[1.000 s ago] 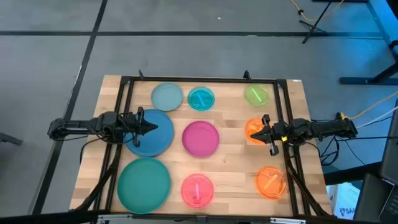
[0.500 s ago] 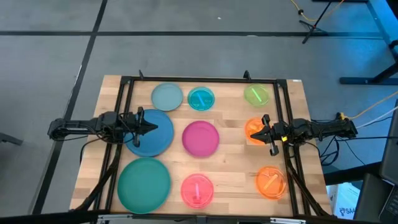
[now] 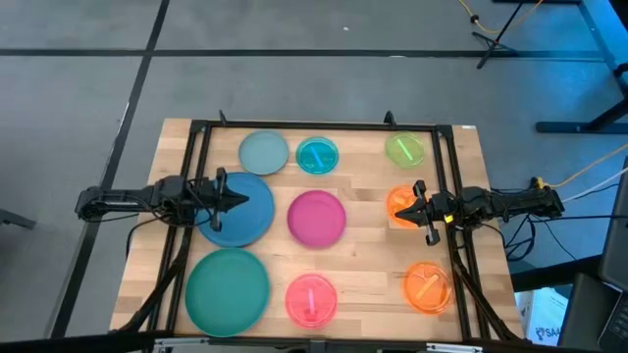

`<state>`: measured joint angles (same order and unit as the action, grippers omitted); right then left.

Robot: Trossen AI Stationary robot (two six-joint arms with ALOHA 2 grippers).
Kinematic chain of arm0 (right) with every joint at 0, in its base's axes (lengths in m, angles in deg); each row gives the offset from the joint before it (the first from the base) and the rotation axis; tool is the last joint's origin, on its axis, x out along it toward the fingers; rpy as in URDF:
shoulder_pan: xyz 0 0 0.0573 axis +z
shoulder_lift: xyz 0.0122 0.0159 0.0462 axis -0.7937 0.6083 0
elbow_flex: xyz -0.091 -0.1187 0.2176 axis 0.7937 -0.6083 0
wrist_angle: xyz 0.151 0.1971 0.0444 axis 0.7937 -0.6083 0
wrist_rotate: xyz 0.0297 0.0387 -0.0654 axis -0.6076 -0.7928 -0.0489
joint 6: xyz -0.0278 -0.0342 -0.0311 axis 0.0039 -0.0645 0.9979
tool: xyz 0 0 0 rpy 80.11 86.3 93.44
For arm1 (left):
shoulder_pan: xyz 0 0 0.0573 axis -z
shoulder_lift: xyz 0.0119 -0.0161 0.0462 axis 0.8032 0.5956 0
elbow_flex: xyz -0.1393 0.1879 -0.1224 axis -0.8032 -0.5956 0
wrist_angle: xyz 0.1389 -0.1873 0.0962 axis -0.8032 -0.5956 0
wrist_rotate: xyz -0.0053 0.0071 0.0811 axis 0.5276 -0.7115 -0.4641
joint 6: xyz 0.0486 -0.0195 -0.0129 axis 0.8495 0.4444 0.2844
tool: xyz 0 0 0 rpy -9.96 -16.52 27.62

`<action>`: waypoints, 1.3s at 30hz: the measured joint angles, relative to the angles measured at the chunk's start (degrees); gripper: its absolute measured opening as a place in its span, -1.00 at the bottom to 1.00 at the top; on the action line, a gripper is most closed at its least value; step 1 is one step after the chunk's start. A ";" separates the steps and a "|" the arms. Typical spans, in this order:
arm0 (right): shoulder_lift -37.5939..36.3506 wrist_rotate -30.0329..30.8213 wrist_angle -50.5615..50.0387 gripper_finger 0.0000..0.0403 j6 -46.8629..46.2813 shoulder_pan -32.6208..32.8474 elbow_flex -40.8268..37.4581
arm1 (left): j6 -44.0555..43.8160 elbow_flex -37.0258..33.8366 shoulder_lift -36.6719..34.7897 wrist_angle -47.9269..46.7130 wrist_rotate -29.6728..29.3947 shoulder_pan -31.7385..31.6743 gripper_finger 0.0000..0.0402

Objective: Stack plastic plates
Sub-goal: Stack the dark green plate on top of the blue plate

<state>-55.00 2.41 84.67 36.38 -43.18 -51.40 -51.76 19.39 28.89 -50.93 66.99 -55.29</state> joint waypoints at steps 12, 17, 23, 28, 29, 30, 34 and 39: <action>-0.01 0.64 0.51 -0.97 -2.66 -0.01 0.00 | -6.68 -0.01 -0.02 13.76 -0.63 0.00 -1.00; 0.01 7.59 6.24 -0.97 -2.98 -0.01 0.00 | -11.03 0.00 1.92 14.47 -0.80 0.08 -1.00; 0.55 10.05 10.30 -0.97 -2.65 -0.01 0.00 | -12.82 0.81 10.44 17.06 -2.34 1.39 -1.00; 1.55 11.62 11.16 -0.97 -3.14 -0.01 0.00 | -12.77 4.01 17.82 17.72 -2.95 3.14 -1.00; 2.19 12.01 11.56 -0.97 -3.32 -0.01 0.00 | -12.73 4.56 19.34 17.70 -3.38 3.43 -1.00; 3.32 12.11 12.49 -0.97 -3.34 -0.01 0.00 | -12.60 5.04 20.81 17.59 -3.80 3.67 -1.00; 10.49 12.45 18.68 -0.97 -4.16 -0.01 0.00 | -10.49 6.27 25.24 18.16 -4.04 4.31 -1.00; 24.49 12.03 29.77 -0.97 -5.62 -0.01 0.36 | -5.22 6.29 29.31 23.90 -5.44 4.33 -1.00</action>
<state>-30.51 14.43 114.45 30.76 -43.19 -51.04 -56.98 25.69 58.20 -27.02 61.55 -50.96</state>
